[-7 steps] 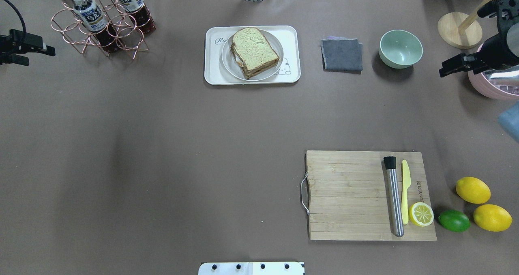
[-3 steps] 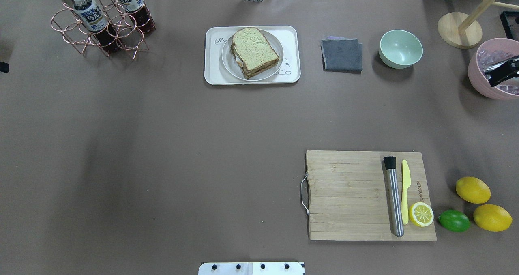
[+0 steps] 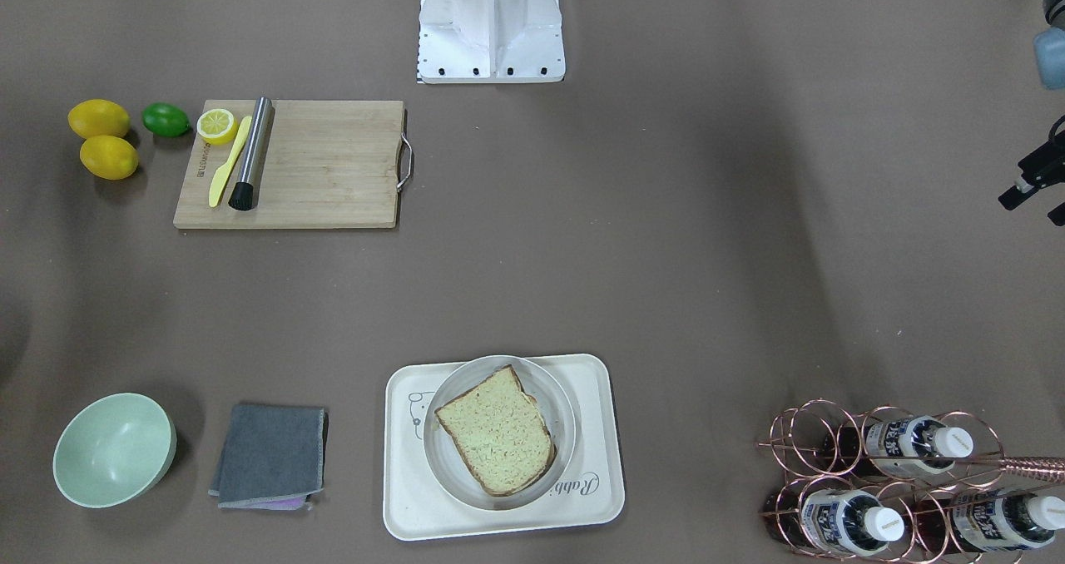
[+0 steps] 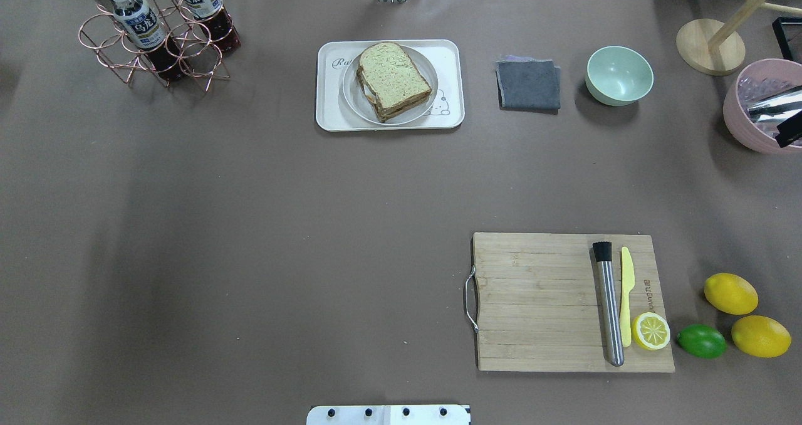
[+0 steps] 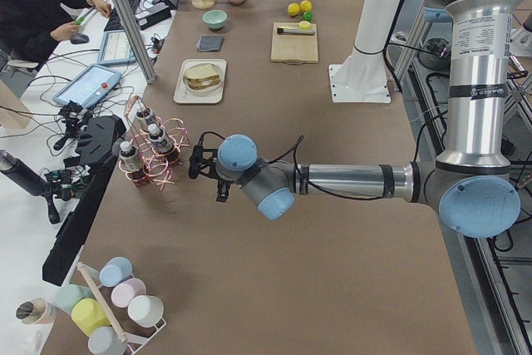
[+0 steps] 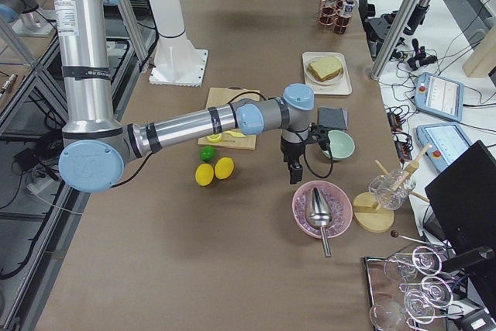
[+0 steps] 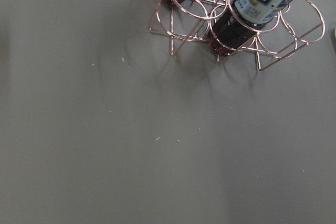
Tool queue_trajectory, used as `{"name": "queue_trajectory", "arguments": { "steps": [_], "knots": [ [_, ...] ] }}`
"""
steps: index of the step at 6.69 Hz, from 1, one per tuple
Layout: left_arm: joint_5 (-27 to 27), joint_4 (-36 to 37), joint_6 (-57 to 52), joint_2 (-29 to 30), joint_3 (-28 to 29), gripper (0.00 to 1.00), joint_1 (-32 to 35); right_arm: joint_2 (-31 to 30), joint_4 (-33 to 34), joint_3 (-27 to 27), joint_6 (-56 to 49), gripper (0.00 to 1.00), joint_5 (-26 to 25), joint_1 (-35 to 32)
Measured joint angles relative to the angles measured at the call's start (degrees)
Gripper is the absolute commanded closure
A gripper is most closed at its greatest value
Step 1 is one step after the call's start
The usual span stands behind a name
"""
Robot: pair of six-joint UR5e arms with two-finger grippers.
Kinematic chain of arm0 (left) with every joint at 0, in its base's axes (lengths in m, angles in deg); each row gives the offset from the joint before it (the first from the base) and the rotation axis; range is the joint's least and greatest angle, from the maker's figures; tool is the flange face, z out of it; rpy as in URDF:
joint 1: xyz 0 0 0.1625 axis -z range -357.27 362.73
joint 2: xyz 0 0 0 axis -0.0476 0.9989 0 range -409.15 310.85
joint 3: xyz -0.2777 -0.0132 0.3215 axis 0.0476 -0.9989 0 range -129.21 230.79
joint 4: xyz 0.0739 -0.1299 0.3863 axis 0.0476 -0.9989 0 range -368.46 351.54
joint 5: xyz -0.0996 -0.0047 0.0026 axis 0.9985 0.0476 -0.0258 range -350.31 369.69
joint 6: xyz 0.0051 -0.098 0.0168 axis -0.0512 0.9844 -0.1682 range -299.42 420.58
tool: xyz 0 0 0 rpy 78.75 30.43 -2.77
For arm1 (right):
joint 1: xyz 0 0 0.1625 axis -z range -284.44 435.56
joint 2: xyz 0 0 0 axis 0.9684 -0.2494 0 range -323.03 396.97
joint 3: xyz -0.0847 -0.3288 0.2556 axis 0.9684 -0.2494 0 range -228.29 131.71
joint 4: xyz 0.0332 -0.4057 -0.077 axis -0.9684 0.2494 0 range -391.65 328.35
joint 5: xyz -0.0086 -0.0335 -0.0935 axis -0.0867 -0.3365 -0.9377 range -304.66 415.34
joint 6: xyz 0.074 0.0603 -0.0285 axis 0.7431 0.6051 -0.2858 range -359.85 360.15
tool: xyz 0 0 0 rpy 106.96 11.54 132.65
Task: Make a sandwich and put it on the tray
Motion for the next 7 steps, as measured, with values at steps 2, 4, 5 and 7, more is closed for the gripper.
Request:
{"name": "queue_trajectory", "arguments": {
  "steps": [2, 4, 5, 7],
  "knots": [
    [-1.5, 7.9, -8.8, -0.6, -0.9, 0.02, 2.0, -1.5, 0.0, -0.1, -3.2, 0.0, 0.0, -1.4],
    [-8.8, 24.2, -21.8, -0.6, -5.4, 0.02, 4.2, -3.8, 0.4, -0.4, -9.1, 0.0, 0.0, -4.5],
    [-11.6, 34.7, -29.8, -0.2, -8.5, 0.02, 6.0, -4.7, 0.4, -0.4, -10.0, 0.0, 0.0, -5.5],
    [-14.5, 47.4, -39.9, 0.6, -9.9, 0.02, 8.5, -6.2, 0.4, -0.8, -10.4, 0.0, 0.1, -6.3]
  ]
}}
